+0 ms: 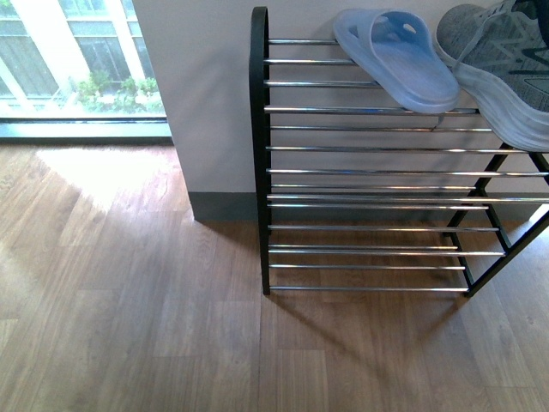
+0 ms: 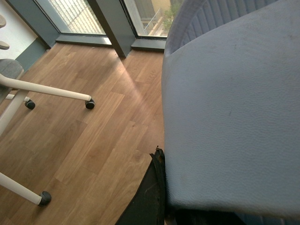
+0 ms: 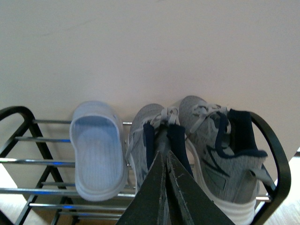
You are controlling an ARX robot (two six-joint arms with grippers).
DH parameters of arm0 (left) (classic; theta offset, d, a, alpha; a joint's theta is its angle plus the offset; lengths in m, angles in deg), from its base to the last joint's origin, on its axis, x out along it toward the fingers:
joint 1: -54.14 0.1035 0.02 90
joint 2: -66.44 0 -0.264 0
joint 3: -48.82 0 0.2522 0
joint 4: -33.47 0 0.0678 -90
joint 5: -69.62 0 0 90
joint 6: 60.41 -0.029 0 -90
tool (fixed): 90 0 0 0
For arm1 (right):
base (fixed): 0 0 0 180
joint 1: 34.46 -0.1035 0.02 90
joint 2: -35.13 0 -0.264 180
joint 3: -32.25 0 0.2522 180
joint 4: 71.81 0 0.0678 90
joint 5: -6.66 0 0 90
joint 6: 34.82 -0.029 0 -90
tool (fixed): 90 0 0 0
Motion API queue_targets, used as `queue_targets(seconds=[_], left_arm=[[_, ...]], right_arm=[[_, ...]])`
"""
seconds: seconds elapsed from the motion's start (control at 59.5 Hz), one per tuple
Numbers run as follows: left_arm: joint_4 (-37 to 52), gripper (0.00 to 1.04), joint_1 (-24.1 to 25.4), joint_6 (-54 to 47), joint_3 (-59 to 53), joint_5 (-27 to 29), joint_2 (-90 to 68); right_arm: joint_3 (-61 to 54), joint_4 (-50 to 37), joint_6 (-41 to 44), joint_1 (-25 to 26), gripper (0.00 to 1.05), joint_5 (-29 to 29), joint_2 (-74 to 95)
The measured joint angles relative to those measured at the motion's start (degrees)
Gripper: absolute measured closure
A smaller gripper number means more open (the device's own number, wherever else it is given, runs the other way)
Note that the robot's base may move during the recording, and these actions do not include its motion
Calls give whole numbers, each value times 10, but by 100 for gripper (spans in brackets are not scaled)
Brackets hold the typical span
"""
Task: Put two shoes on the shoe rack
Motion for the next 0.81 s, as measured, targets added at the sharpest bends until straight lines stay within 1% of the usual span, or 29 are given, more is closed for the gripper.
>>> queue_targets(seconds=[0.134,0.386,0.605,0.672,0.806], left_arm=[[0,103,0,0,0,0,0],[0,103,0,0,0,1,0],[0,103,0,0,0,0,0],[0,103,0,0,0,0,0],[0,103,0,0,0,0,0]], right_arm=[[-49,0,0,16,103,2,-48],[-108,16,0,16,103,4,-125],[-154,62,0,16,103,4,-215],[-174,37,0,16,103,4,-219],[-195,64,0,16,103,4,-253]])
